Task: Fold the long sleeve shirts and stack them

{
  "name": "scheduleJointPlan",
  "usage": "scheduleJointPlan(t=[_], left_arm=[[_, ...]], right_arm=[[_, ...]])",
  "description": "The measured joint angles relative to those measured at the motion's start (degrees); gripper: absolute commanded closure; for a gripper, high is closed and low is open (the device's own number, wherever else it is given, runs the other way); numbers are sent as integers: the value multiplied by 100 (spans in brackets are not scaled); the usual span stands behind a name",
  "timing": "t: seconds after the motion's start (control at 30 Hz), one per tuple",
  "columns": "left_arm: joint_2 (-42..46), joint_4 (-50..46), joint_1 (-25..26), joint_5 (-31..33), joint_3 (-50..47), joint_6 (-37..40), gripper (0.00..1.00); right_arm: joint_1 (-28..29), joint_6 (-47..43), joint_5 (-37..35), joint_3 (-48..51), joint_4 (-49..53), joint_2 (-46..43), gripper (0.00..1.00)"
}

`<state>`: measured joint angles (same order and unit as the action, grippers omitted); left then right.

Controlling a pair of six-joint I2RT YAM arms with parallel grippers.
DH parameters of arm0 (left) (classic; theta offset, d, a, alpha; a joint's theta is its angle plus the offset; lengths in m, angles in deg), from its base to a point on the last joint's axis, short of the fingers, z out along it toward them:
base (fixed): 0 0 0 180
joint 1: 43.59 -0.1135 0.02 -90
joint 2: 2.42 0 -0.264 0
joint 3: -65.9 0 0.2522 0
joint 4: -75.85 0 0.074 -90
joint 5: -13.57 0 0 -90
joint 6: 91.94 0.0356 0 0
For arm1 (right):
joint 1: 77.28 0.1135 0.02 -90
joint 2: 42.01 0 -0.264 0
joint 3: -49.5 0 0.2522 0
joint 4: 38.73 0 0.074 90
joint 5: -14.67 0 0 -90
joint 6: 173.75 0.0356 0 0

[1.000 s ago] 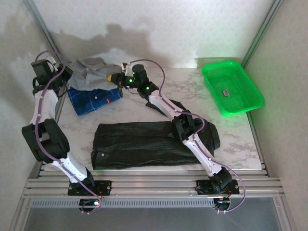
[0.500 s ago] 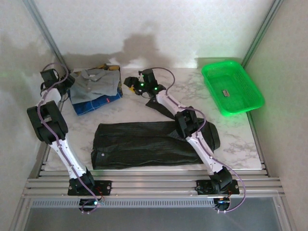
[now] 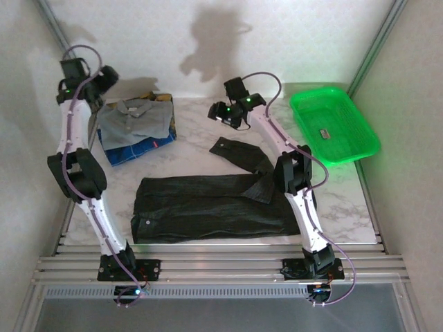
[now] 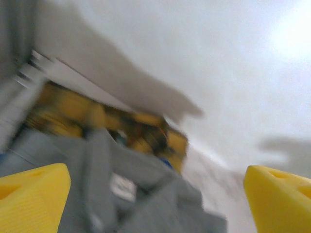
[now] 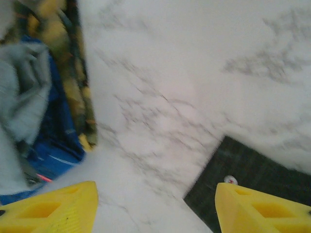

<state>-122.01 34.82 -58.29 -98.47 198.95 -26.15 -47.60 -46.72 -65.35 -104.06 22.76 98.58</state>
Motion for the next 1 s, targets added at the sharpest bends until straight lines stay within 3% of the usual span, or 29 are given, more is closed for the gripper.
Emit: scheduleJointPlan(t=[0.13, 0.3, 0.57, 0.7, 1.0], left_arm=[[81, -483, 839, -234, -310, 236, 44], [-245, -1248, 1488, 72, -160, 605, 51], [-334, -1803, 1668, 1051, -151, 1010, 28], [-404, -1858, 2059, 1687, -81, 1287, 19], [-1062, -1947, 2935, 3198, 223, 1818, 19]], right_arm=[[37, 0, -103, 94, 409, 293, 38], [81, 2, -103, 575, 540, 378, 38], [96, 0, -92, 1394, 350, 57, 38], [96, 0, -68, 1488, 308, -39, 39], [96, -44, 186, 1550, 289, -37, 39]])
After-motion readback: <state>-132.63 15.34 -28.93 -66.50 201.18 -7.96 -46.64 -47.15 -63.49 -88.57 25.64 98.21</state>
